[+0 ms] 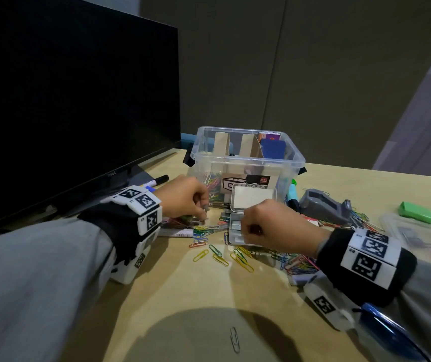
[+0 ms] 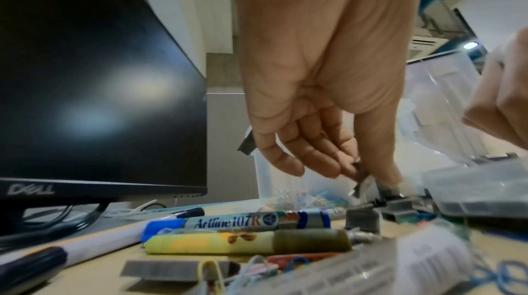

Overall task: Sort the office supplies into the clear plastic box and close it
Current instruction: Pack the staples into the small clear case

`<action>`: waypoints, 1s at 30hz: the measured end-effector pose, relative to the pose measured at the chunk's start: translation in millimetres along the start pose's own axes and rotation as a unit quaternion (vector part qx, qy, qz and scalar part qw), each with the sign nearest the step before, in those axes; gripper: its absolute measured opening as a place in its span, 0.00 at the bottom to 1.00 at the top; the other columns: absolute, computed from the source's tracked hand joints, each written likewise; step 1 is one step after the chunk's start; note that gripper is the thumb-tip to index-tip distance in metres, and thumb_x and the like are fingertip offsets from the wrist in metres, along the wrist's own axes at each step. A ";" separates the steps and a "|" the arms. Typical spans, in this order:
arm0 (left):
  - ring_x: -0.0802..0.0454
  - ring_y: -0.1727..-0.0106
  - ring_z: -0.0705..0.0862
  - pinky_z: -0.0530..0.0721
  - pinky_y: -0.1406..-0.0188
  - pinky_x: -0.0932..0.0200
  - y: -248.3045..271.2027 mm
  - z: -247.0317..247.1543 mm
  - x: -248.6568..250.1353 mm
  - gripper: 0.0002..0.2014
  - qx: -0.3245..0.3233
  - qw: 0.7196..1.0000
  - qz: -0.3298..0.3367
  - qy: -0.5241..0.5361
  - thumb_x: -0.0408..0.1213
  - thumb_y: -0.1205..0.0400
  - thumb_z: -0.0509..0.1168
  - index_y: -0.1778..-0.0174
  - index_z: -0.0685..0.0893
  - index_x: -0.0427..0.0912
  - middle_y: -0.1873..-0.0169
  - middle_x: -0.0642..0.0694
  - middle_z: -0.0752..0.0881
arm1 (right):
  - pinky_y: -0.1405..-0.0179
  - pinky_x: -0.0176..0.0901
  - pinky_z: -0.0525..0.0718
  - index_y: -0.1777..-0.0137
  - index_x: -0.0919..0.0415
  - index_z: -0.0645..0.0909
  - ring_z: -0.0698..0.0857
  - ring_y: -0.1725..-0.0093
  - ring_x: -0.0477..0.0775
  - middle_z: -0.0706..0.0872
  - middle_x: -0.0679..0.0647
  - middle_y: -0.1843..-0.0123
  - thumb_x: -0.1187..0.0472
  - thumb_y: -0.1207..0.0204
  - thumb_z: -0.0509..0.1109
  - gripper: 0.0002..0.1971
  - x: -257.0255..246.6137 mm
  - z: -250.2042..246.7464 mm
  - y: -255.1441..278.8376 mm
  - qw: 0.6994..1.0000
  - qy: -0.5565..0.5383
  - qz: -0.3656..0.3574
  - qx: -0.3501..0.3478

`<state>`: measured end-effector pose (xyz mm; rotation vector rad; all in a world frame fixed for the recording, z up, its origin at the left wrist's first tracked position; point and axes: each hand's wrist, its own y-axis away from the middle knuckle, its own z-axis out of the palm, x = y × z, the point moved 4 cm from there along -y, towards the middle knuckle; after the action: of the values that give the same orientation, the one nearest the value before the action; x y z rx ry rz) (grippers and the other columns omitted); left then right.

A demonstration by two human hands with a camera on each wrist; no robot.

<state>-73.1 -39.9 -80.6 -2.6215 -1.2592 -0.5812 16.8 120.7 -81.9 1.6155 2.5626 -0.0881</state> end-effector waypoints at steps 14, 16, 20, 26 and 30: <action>0.61 0.66 0.87 0.86 0.62 0.68 26.6 -23.6 -7.3 0.06 0.055 0.935 -0.020 0.351 0.26 0.21 0.71 0.49 0.85 0.34 0.65 0.46 0.88 | 0.55 0.48 0.86 0.55 0.52 0.88 0.84 0.58 0.50 0.88 0.47 0.58 0.58 0.24 0.72 0.03 -44.9 -6.3 -40.4 0.998 -0.005 -0.058 -0.018; 0.59 0.64 0.88 0.87 0.61 0.66 26.4 -19.4 -8.2 0.07 0.046 0.927 -0.032 0.371 0.27 0.20 0.71 0.47 0.86 0.33 0.64 0.46 0.88 | 0.53 0.44 0.86 0.51 0.53 0.88 0.84 0.56 0.48 0.88 0.46 0.56 0.54 0.24 0.74 0.05 -42.9 -10.4 -43.4 0.997 -0.026 -0.050 -0.048; 0.56 0.61 0.88 0.89 0.53 0.57 24.2 -17.0 -7.3 0.07 0.048 0.909 -0.037 0.411 0.28 0.19 0.69 0.46 0.86 0.38 0.63 0.48 0.88 | 0.64 0.36 0.81 0.57 0.58 0.87 0.84 0.63 0.47 0.87 0.48 0.62 0.52 0.23 0.74 0.09 -24.5 -28.2 -53.3 0.995 -0.087 0.019 -0.034; 0.51 0.58 0.87 0.88 0.46 0.43 21.9 -12.4 -8.3 0.07 0.052 0.893 -0.054 0.444 0.29 0.19 0.69 0.46 0.87 0.40 0.63 0.50 0.88 | 0.67 0.36 0.86 0.52 0.62 0.83 0.87 0.65 0.49 0.90 0.57 0.59 0.55 0.16 0.64 0.11 3.0 -50.6 -53.9 0.943 -0.293 0.158 0.024; 0.56 0.60 0.88 0.90 0.52 0.53 19.1 -14.1 -0.9 0.09 0.069 0.906 -0.035 0.417 0.27 0.19 0.69 0.44 0.86 0.39 0.59 0.47 0.85 | 0.65 0.45 0.86 0.46 0.69 0.83 0.84 0.66 0.57 0.88 0.64 0.61 0.51 0.15 0.63 0.19 -0.8 -44.7 -55.1 0.876 -0.450 0.175 0.008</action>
<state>-62.6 -57.0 -68.0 -1.8372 -1.0309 -1.3681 -35.4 101.0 -38.0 1.5012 1.5500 -0.6534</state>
